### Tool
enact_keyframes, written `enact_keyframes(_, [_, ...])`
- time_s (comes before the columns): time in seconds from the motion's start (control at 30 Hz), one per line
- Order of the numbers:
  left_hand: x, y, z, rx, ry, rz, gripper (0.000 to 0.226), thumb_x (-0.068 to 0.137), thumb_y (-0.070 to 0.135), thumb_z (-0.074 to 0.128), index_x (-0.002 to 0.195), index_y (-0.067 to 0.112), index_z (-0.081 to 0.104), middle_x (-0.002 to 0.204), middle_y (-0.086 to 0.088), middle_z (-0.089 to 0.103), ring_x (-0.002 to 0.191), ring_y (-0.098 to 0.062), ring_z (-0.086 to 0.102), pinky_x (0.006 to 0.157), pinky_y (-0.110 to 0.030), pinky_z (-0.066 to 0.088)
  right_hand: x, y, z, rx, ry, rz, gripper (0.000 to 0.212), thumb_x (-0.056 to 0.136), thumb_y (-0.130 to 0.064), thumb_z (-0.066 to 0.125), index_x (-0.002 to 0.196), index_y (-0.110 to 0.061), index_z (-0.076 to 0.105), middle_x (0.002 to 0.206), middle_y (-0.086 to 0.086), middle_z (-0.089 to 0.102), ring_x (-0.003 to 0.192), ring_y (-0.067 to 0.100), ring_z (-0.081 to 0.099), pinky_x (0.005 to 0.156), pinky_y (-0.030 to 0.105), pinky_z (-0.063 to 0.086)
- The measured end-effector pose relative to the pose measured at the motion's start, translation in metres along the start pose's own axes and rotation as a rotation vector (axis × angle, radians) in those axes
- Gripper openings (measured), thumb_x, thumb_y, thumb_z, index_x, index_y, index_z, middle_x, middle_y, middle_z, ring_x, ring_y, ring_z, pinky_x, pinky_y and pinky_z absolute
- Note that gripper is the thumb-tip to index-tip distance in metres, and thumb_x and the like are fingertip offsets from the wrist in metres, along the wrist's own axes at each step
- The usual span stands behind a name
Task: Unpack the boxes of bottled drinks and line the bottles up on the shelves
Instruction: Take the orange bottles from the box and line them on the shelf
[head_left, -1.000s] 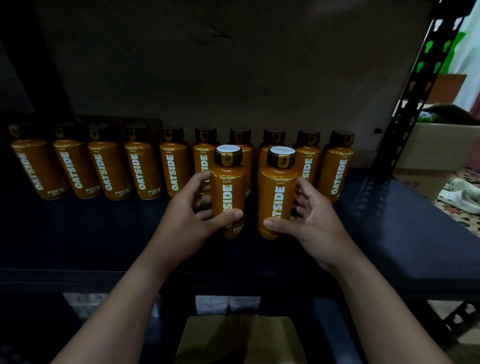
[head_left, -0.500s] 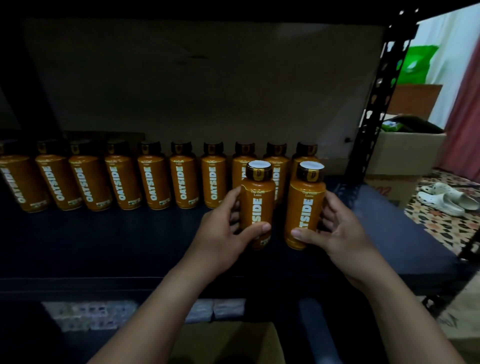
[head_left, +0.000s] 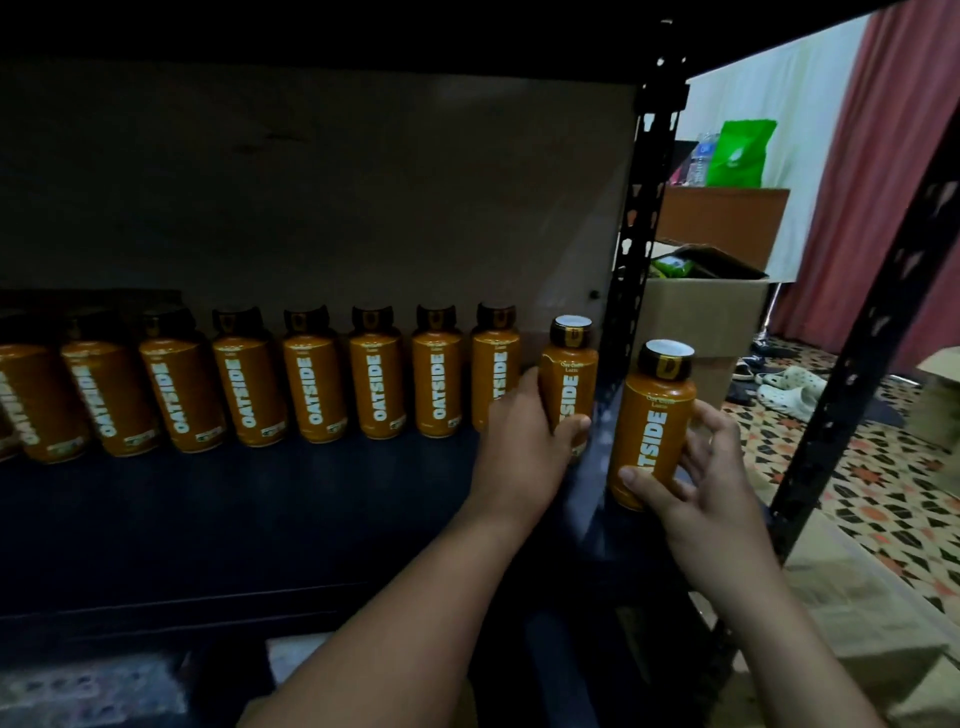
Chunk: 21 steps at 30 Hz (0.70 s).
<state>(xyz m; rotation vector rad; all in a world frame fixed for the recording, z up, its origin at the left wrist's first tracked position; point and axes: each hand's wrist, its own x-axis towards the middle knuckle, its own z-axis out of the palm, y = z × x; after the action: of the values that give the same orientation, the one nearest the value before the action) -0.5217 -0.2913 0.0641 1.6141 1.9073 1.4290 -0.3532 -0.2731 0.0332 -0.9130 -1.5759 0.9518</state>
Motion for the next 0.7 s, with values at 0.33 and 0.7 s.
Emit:
enact_keyframes(0.33, [0.041,0.0,0.034,0.158,0.144,-0.056,0.049,0.098,0.034,0.067,0.139,0.019,0.045,0.12,-0.004,0.066,0.11,-0.019,0.066,0.079,-0.024,0.049,0.008,0.014,-0.004,-0.299,0.098,-0.083,0.083,0.09,-0.021,0.074,0.153,-0.038,0.024,0.144,-0.009,0.038,0.129,0.011,0.046,0.108,0.047,0.047])
enact_keyframes(0.7, [0.044,-0.012,0.037,0.343,0.186,-0.101,0.066,0.102,0.048,0.053,0.158,0.018,0.034,0.13,-0.008,0.065,0.12,-0.021,0.063,0.093,-0.03,0.053,0.029,0.016,0.008,-0.417,0.092,-0.035,0.087,0.092,-0.015,0.071,0.16,-0.028,0.018,0.151,0.0,0.041,0.137,0.018,0.044,0.112,0.043,0.042])
